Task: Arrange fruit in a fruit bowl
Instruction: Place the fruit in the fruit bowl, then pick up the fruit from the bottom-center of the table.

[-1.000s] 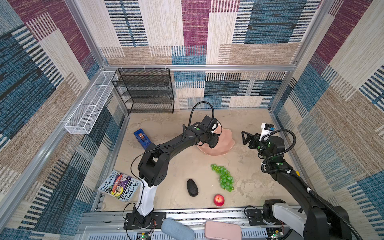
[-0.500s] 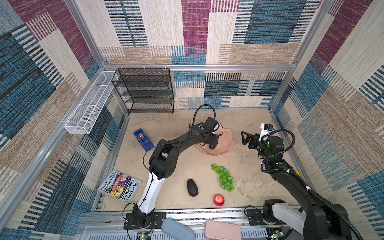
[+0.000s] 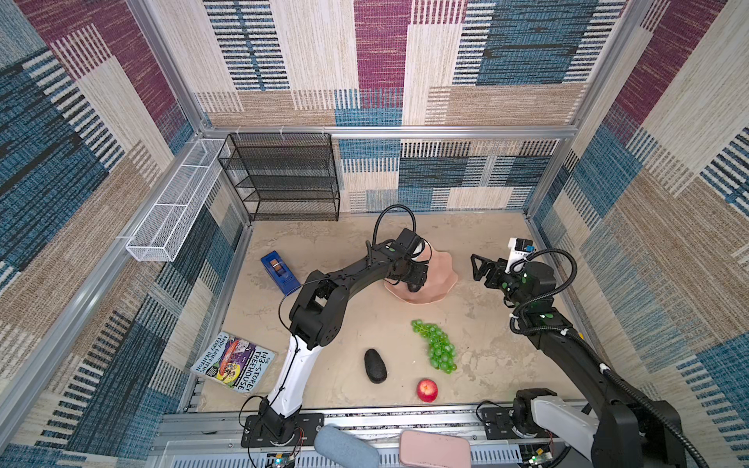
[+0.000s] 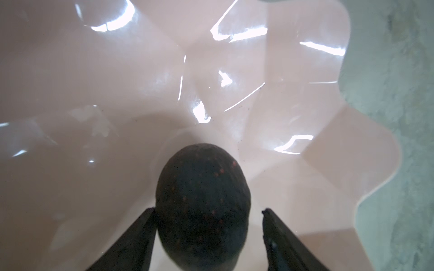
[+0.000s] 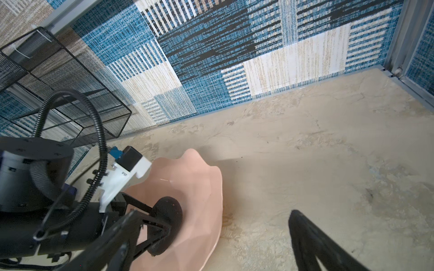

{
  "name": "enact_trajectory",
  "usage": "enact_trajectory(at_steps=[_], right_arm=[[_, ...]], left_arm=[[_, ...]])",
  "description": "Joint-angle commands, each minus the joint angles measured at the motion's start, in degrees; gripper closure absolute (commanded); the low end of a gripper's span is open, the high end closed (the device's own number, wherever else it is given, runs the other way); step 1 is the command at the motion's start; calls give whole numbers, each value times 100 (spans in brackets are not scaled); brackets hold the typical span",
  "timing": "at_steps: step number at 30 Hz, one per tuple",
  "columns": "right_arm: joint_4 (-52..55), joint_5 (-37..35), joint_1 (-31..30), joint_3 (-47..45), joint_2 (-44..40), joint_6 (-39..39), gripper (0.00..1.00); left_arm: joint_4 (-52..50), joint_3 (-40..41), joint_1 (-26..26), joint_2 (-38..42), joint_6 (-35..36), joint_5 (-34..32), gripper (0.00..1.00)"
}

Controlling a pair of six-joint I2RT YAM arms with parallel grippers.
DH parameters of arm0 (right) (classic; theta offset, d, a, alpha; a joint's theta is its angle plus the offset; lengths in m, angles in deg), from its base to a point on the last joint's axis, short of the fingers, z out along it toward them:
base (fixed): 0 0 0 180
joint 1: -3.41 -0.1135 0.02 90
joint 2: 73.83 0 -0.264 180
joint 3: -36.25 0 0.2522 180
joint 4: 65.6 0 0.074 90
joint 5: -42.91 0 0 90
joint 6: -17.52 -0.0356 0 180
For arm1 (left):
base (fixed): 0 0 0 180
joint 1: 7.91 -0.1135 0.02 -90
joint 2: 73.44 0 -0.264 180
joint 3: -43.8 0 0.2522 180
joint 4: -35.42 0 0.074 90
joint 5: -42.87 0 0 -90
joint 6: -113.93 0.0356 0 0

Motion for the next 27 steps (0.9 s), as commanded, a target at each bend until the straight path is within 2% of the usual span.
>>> enact_trajectory(at_steps=[1,5,11,18,23,27], right_arm=[[608,249,-124,151,-182,37,2],[1437,-30,-626,282,-539,10,6],[2493,-621,-2073,423,-747,-443,11],[3401,-1318,-4222,639,-500,-1558,16],[4104,-1751,-5606,937,-101,-2416,19],[4584,-1851,-6394,943,219,-3119,22]], left_arm=[[408,223,-103,525,-256,124,22],[950,786,-240,1462,-269,-92,18],[1432,1815,-385,2910,10,-794,16],[2011,3619,-791,4783,-31,-1659,11],[2038,4420,-1130,5767,-2,-2080,9],[1948,4823,-1383,6259,-15,-2185,8]])
